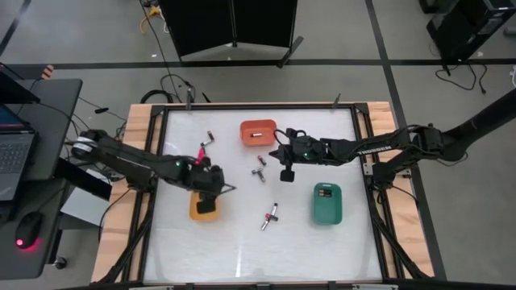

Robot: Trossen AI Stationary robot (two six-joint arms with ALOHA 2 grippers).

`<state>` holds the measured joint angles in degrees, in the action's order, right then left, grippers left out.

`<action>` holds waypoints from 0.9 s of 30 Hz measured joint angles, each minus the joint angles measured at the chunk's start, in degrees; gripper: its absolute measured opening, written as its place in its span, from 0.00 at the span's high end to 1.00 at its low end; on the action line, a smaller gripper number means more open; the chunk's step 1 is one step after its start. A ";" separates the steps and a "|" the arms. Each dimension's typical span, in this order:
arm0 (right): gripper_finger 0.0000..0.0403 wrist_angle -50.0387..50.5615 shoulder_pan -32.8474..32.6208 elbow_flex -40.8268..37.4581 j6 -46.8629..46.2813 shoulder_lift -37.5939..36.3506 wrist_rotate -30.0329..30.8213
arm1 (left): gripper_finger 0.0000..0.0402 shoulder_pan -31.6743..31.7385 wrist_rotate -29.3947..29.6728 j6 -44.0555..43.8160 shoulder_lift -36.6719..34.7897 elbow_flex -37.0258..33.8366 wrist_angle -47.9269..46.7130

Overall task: Sort batteries
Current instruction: Put the brown battery into the green bin

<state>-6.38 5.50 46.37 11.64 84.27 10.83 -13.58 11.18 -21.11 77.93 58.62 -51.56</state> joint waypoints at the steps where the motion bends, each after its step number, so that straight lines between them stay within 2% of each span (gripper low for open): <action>1: 0.98 0.14 0.00 0.00 -0.01 0.00 0.00 | 0.79 0.76 0.96 -0.05 -0.76 0.89 -0.83; 7: 0.98 0.59 0.00 0.00 -0.08 0.00 0.00 | 0.97 9.92 3.06 0.48 -4.25 2.18 -2.83; 9: 0.98 0.73 0.00 0.00 -0.10 0.00 0.00 | 0.98 14.17 2.34 1.26 -4.93 1.86 -3.36; 15: 0.98 1.66 -0.04 0.00 -1.38 0.00 0.00 | 0.97 26.35 -5.85 -2.45 -4.72 -1.32 -3.48; 20: 0.97 2.28 -0.04 0.00 -1.42 0.00 0.00 | 0.95 32.67 -7.30 -4.98 -4.44 -6.70 -0.61; 27: 0.97 2.41 -0.04 0.00 -1.42 0.00 0.00 | 0.80 39.10 -9.63 -7.88 -4.44 -12.51 6.38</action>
<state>-3.97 5.45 46.37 10.22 84.27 10.83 25.51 1.55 -28.99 73.49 46.11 -45.18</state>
